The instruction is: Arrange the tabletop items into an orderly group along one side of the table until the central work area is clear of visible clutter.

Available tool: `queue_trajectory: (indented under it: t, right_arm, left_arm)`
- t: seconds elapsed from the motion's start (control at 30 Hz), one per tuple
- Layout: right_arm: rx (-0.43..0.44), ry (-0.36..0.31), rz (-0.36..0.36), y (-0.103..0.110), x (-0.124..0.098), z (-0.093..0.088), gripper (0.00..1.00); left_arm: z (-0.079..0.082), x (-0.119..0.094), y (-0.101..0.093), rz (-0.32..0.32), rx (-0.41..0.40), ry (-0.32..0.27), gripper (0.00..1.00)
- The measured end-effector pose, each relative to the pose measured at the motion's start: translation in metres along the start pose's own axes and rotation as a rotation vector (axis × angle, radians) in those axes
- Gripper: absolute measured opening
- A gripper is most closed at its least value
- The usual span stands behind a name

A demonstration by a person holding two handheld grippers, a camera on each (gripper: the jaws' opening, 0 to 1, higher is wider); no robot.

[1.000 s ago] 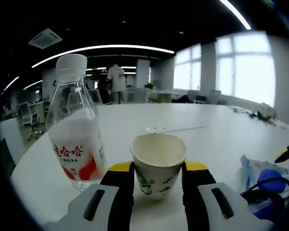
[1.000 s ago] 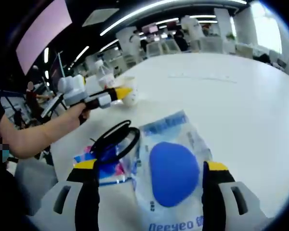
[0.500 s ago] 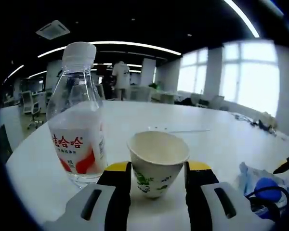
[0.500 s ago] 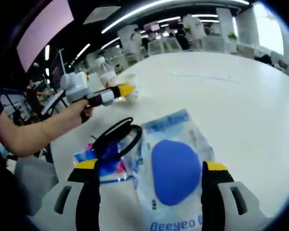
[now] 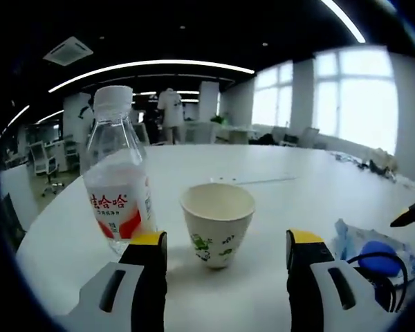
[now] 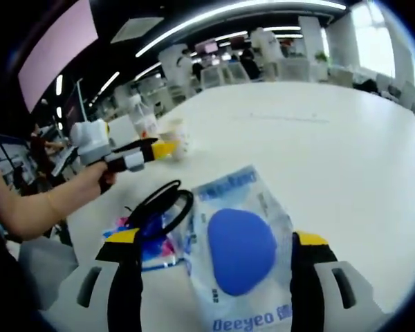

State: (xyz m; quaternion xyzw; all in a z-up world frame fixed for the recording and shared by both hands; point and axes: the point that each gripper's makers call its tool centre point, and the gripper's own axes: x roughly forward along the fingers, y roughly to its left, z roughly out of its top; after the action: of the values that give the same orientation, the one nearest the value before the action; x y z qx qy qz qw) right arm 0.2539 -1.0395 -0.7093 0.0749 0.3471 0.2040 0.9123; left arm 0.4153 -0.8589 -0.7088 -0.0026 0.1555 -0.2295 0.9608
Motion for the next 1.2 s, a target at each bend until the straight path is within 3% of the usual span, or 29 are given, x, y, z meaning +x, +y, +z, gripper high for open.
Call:
queue_trajectory:
  t: [0.17,0.47,0.73,1.03,1.2]
  right_arm:
    - [0.016,-0.018,-0.018,-0.002,-0.007,0.001,0.89]
    - [0.054,-0.017,-0.044,-0.001,-0.021,-0.006,0.91]
    - [0.089,-0.015,-0.079,-0.003,-0.031,-0.013,0.93]
    - [0.219,-0.02,-0.185,-0.017,-0.043,-0.03,0.93]
    - [0.233,-0.001,-0.239,-0.024,-0.045,-0.039,0.95]
  left_arm:
    - [0.003,-0.012,-0.017,-0.053,0.047,0.006,0.75]
    - [0.008,-0.03,-0.038,-0.114,0.029,0.002,0.81]
    - [0.008,-0.039,-0.046,-0.115,0.033,0.02,0.79]
    - [0.009,-0.045,-0.061,-0.165,0.032,0.033,0.77]
    - [0.007,-0.041,-0.071,-0.189,0.037,0.043,0.77]
